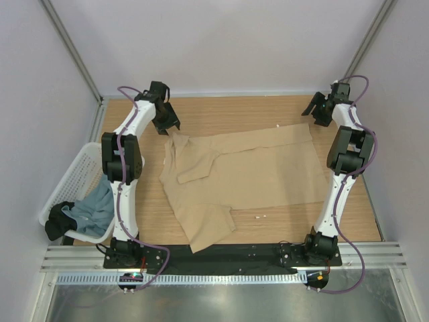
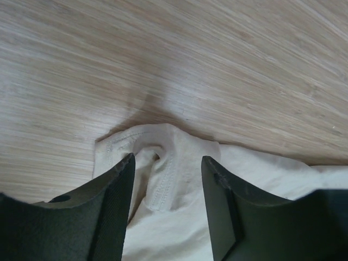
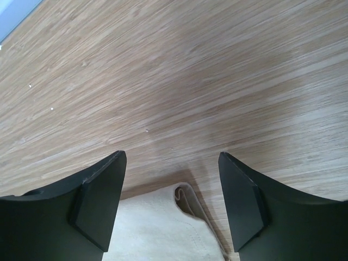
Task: Fold and stack the t-shirts
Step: Fold the tshirt
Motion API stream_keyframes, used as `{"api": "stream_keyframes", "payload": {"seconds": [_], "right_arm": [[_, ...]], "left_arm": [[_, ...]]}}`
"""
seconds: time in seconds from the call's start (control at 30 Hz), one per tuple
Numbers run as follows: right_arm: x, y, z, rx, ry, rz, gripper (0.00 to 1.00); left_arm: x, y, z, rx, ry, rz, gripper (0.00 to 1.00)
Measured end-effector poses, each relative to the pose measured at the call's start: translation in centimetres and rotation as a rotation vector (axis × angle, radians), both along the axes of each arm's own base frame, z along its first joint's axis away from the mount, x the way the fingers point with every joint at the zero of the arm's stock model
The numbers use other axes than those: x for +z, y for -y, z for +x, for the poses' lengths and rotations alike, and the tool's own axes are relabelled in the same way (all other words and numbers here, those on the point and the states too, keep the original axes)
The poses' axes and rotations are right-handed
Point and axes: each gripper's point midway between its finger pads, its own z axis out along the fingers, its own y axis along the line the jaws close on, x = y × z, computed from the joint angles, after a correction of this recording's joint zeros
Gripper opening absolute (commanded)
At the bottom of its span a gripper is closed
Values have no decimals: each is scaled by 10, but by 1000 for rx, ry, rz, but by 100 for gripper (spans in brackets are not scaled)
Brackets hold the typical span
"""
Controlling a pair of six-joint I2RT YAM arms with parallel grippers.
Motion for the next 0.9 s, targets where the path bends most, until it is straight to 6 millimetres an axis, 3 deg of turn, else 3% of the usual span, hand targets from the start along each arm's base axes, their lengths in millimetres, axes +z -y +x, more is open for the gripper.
{"api": "stream_keyframes", "payload": {"seconds": [0.23,0.67,0.9], "right_arm": [[-5,-1,-3,15,-15,-1,66],[-10,-8,-4,73,-16,13,69],[-13,-14,-8,91,-11,43,54]], "left_arm": [[-6,0,-4,1,-20,-16,47],[-20,-5,-3,13,-34,-39,19],[-19,-4,-1,15,-26,-47,6]]}}
